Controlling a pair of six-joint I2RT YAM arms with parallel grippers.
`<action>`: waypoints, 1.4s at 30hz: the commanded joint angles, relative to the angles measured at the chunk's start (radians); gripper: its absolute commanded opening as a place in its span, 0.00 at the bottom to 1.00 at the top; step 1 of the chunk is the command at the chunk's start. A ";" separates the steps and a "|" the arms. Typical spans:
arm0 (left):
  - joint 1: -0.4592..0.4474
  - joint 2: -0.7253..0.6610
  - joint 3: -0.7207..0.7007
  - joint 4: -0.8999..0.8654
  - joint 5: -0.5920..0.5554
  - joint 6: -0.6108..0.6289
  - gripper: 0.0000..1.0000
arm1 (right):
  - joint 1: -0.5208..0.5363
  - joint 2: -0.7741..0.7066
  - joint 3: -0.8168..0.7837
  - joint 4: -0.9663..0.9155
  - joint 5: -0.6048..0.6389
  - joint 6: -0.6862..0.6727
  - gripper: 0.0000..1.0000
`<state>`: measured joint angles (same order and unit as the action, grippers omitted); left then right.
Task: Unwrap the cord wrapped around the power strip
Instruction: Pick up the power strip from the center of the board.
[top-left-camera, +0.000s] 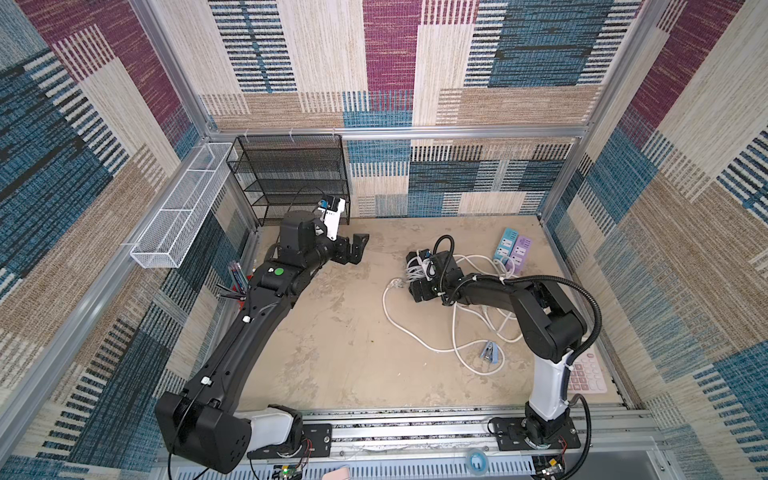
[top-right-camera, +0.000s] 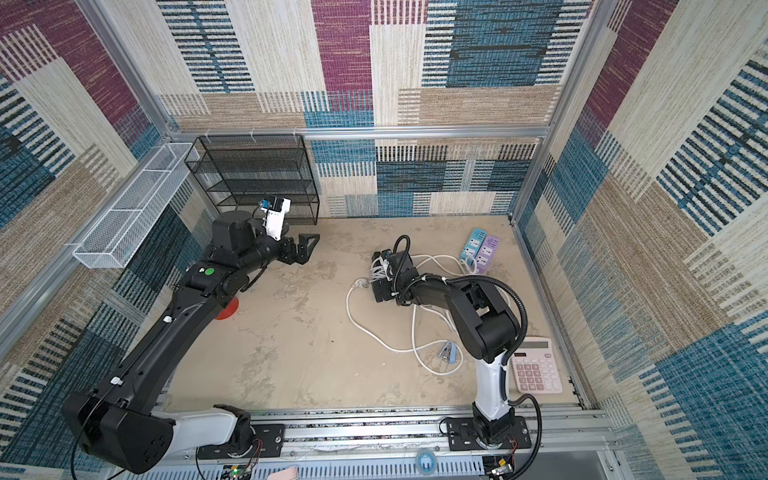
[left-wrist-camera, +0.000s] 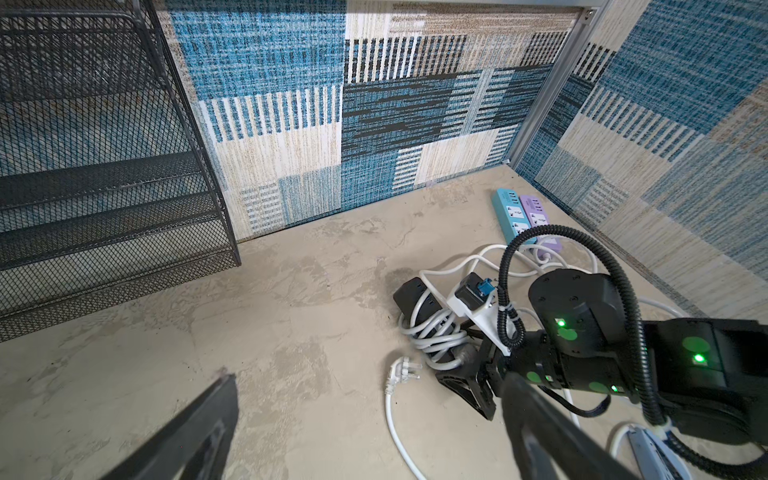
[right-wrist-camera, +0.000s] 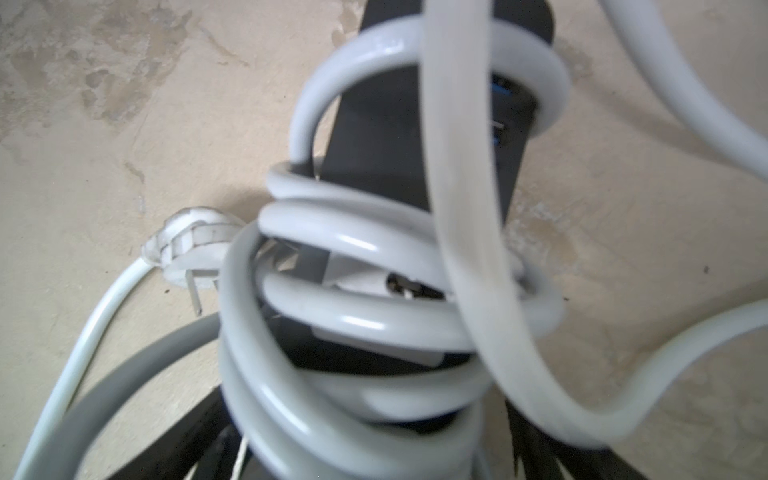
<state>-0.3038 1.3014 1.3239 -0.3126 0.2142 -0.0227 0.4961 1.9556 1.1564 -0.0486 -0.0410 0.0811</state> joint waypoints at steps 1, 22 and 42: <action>0.000 -0.002 -0.003 0.012 0.008 0.030 0.99 | 0.000 0.000 -0.002 0.039 0.046 0.007 0.90; 0.001 0.004 0.010 -0.004 0.005 0.032 0.99 | 0.000 -0.240 -0.133 0.157 0.053 -0.125 0.37; 0.045 0.175 0.277 -0.253 0.728 -0.031 0.99 | 0.125 -0.746 -0.364 0.461 0.105 -0.633 0.43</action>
<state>-0.2718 1.4788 1.5887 -0.5686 0.7670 -0.0097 0.5938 1.2053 0.7708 0.3172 0.0093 -0.4503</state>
